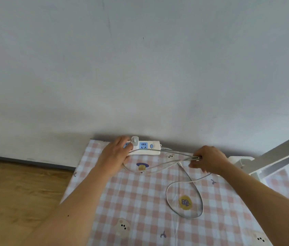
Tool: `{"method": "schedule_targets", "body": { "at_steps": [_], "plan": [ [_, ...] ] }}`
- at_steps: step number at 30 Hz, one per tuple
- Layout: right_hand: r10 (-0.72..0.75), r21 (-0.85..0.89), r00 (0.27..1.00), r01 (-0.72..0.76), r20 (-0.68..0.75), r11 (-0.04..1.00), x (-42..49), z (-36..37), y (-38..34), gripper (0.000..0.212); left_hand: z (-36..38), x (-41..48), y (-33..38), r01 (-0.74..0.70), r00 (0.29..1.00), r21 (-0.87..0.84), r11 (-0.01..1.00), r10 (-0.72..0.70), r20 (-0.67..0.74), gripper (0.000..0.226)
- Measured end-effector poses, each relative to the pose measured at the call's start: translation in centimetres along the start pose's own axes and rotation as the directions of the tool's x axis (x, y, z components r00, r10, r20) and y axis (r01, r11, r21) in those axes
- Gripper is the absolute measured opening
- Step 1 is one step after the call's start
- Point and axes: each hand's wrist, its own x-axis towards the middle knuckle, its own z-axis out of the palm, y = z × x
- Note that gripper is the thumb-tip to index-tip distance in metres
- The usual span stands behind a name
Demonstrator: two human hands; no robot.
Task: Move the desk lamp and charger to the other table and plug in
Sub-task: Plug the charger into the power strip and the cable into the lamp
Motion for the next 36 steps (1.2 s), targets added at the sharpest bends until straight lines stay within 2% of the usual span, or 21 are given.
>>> {"method": "schedule_targets", "body": {
  "at_steps": [3, 5, 6, 8, 9, 12, 13, 15, 17, 19, 21, 23, 25, 26, 28, 29, 32, 34, 36],
  "plan": [
    [-0.003, -0.039, 1.000, 0.003, -0.004, 0.999, 0.6, 0.8, -0.6, 0.024, 0.7, -0.2, 0.3, -0.153, 0.988, 0.118, 0.981, 0.150, 0.036, 0.051],
    [0.011, -0.031, 0.999, -0.013, -0.039, 0.999, 1.0, 1.2, -1.0, 0.023, 1.4, -0.2, 0.9, -0.258, 0.958, 0.101, 0.961, 0.240, 0.157, 0.061],
    [0.017, -0.029, 0.999, -0.019, -0.048, 0.999, 1.2, 1.4, -1.3, 0.021, 1.7, -0.2, 1.3, -0.281, 0.930, 0.078, 0.957, 0.251, 0.269, 0.069],
    [0.009, -0.040, 0.999, -0.012, -0.053, 0.999, 1.5, 1.9, -1.8, 0.017, 2.1, 0.0, 2.1, -0.219, 0.830, 0.083, 0.972, 0.141, 0.539, 0.086],
    [0.001, -0.046, 0.999, -0.003, -0.050, 0.999, 1.6, 2.1, -2.2, 0.017, 2.0, 0.3, 2.6, -0.186, 0.780, 0.125, 0.975, 0.069, 0.621, 0.095],
    [-0.002, -0.033, 0.999, 0.001, -0.043, 0.999, 1.9, 2.7, -2.6, 0.017, 1.5, 1.9, 4.5, -0.123, 0.713, 0.202, 0.972, -0.055, 0.699, 0.111],
    [-0.005, -0.033, 0.999, 0.003, -0.038, 0.999, 1.9, 2.8, -2.6, 0.017, 1.4, 2.5, 5.4, -0.098, 0.725, 0.205, 0.974, -0.071, 0.685, 0.115],
    [-0.023, -0.043, 0.999, 0.022, -0.034, 0.999, 2.0, 3.0, -2.7, 0.020, 1.5, 3.5, 7.1, -0.071, 0.820, 0.198, 0.978, -0.056, 0.569, 0.118],
    [-0.052, -0.008, 0.998, 0.052, -0.022, 0.999, 2.1, 3.1, -3.0, 0.032, 2.4, 3.8, 8.4, -0.024, 0.912, 0.075, 0.997, -0.009, 0.410, 0.118],
    [-0.097, 0.079, 0.995, 0.096, 0.010, 0.992, 2.3, 3.1, -3.4, 0.035, 3.5, 3.7, 8.8, 0.070, 0.916, -0.106, 0.992, -0.022, 0.400, 0.119],
    [-0.132, 0.190, 0.991, 0.123, 0.035, 0.974, 2.4, 3.1, -3.9, 0.028, 4.7, 3.2, 8.4, 0.179, 0.895, -0.193, 0.965, -0.078, 0.438, 0.108],
    [-0.160, 0.273, 0.986, 0.143, 0.039, 0.951, 2.5, 3.2, -4.4, 0.026, 5.7, 2.5, 7.5, 0.257, 0.893, -0.213, 0.943, -0.147, 0.425, 0.069],
    [-0.176, 0.323, 0.983, 0.151, 0.048, 0.934, 2.6, 3.3, -4.8, 0.029, 6.1, 2.0, 6.6, 0.334, 0.886, -0.303, 0.893, -0.187, 0.424, 0.025],
    [-0.180, 0.340, 0.982, 0.150, 0.055, 0.928, 2.7, 3.4, -5.0, 0.029, 6.2, 1.8, 6.2, 0.372, 0.876, -0.347, 0.861, -0.203, 0.437, 0.012],
    [-0.179, 0.392, 0.982, 0.144, 0.053, 0.908, 2.8, 3.4, -5.4, 0.026, 6.2, 1.7, 5.6, 0.460, 0.857, -0.434, 0.775, -0.260, 0.445, 0.010],
    [-0.176, 0.441, 0.983, 0.139, 0.043, 0.887, 2.9, 3.4, -5.6, 0.023, 6.0, 1.7, 5.5, 0.521, 0.835, -0.492, 0.698, -0.296, 0.465, 0.009],
    [-0.173, 0.579, 0.985, 0.128, 0.024, 0.805, 3.3, 3.4, -6.1, 0.014, 5.3, 2.7, 6.0, 0.627, 0.779, -0.671, 0.396, -0.297, 0.552, 0.015],
    [-0.179, 0.606, 0.983, 0.127, 0.026, 0.785, 3.4, 3.4, -6.4, 0.013, 5.1, 3.5, 6.5, 0.608, 0.794, -0.720, 0.335, -0.254, 0.553, 0.020],
    [-0.169, 0.602, 0.985, 0.124, 0.019, 0.789, 3.5, 3.3, -6.5, 0.012, 5.2, 3.9, 6.9, 0.567, 0.823, -0.735, 0.373, -0.229, 0.519, 0.011]
  ]
}}
